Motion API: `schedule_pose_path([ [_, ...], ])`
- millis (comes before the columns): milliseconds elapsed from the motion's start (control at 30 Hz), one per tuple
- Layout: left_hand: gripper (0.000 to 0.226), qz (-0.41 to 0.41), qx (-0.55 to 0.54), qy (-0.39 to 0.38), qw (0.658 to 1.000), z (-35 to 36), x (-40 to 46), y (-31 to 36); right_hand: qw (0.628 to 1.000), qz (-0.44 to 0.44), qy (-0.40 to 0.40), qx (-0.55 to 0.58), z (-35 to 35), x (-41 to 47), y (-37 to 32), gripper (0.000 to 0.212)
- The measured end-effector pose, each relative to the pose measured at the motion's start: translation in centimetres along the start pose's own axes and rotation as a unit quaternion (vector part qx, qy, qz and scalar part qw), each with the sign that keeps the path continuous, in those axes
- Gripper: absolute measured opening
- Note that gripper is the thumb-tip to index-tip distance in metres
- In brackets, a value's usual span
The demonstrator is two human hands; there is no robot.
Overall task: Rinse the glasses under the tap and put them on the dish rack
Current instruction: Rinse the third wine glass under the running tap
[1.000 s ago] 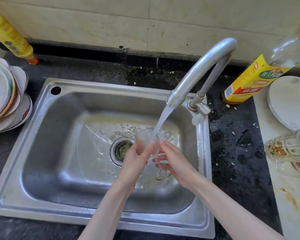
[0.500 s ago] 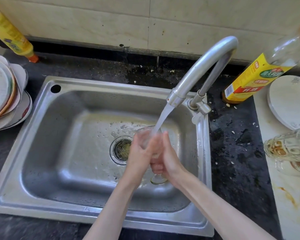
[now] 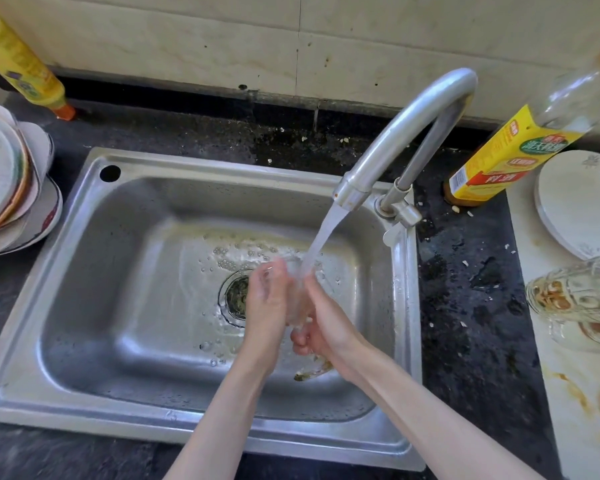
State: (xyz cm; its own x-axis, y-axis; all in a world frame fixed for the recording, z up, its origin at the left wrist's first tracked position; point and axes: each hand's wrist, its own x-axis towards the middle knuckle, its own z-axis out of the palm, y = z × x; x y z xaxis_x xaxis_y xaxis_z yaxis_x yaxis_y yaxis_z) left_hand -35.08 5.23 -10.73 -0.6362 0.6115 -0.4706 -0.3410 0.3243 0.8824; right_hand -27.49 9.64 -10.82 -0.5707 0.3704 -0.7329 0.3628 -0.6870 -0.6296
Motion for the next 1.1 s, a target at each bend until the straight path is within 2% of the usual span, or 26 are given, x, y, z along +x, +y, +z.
schedule_pose_path([
  [67, 0.065, -0.002, -0.002, 0.011, 1.000, 0.0, 0.2, 0.2, 0.999, -0.043, 0.020, -0.012, 0.2, -0.1, 0.2, 0.054],
  [100, 0.062, 0.009, 0.018, -0.004, 1.000, -0.1, 0.2, 0.4, 0.999, -0.050, 0.019, -0.005, 0.2, -0.1, 0.3, 0.055],
  [167, 0.054, 0.027, 0.051, -0.082, 0.995, -0.3, -0.1, 0.5, 0.999, -0.021, 0.010, 0.039, -0.1, -0.3, -0.2, 0.071],
  [233, 0.048, 0.027, 0.042, -0.128, 0.990, -0.4, -0.4, 0.5, 0.998, 0.024, -0.003, 0.052, -0.4, -0.3, -0.7, 0.084],
  [333, 0.035, 0.029, 0.042, -0.102, 0.993, -0.1, 0.1, 0.3, 0.996, 0.059, -0.011, 0.064, -0.5, 0.1, -0.7, 0.076],
  [367, 0.037, 0.018, 0.036, -0.078, 0.996, 0.1, 0.3, 0.3, 0.997, 0.044, -0.008, 0.057, -0.5, 0.1, -0.4, 0.075],
  [400, 0.050, 0.008, 0.029, -0.048, 0.998, 0.1, 0.5, 0.2, 0.999, 0.012, 0.002, 0.030, -0.3, 0.1, -0.2, 0.071],
  [467, 0.070, -0.003, 0.022, -0.024, 0.999, 0.2, 0.8, -0.1, 0.997, -0.068, 0.019, -0.031, 0.2, -0.2, 0.1, 0.046],
  [533, 0.067, 0.015, 0.035, -0.038, 0.999, 0.2, 0.5, -0.1, 0.994, -0.099, 0.030, -0.031, 0.4, -0.5, 0.2, 0.037],
  [567, 0.064, 0.021, 0.043, -0.068, 0.997, 0.1, 0.3, -0.2, 0.996, -0.090, 0.024, -0.013, 0.2, -0.5, 0.2, 0.043],
  [633, 0.059, 0.017, 0.047, -0.123, 0.991, -0.4, 0.0, -0.3, 0.999, -0.034, -0.002, 0.015, -0.3, -0.7, -0.2, 0.071],
  [700, 0.061, 0.010, 0.035, -0.136, 0.990, -0.7, 0.0, -0.5, 0.999, 0.026, -0.023, 0.004, -0.8, -0.7, -0.4, 0.087],
  [800, 0.054, 0.018, 0.050, -0.075, 0.996, -0.4, 0.1, -0.5, 0.999, 0.042, -0.019, -0.005, -0.8, -0.2, -0.2, 0.078],
  [933, 0.059, -0.010, 0.008, 0.038, 0.999, 0.3, 0.8, -0.2, 0.991, -0.083, 0.071, -0.082, 0.2, -0.5, 0.8, 0.064],
  [967, 0.062, -0.015, 0.004, 0.033, 0.999, 0.3, 0.9, 0.0, 0.987, -0.101, 0.083, -0.088, 0.3, -0.6, 1.0, 0.065],
  [1033, 0.068, -0.003, 0.038, -0.031, 0.999, 0.2, 0.8, 0.1, 0.989, -0.105, 0.082, -0.062, 0.2, -0.6, 1.1, 0.065],
  [1100, 0.060, 0.004, 0.074, -0.104, 0.992, 0.0, 0.3, -0.3, 0.996, -0.068, 0.063, -0.010, -0.3, -0.5, 0.6, 0.064],
])
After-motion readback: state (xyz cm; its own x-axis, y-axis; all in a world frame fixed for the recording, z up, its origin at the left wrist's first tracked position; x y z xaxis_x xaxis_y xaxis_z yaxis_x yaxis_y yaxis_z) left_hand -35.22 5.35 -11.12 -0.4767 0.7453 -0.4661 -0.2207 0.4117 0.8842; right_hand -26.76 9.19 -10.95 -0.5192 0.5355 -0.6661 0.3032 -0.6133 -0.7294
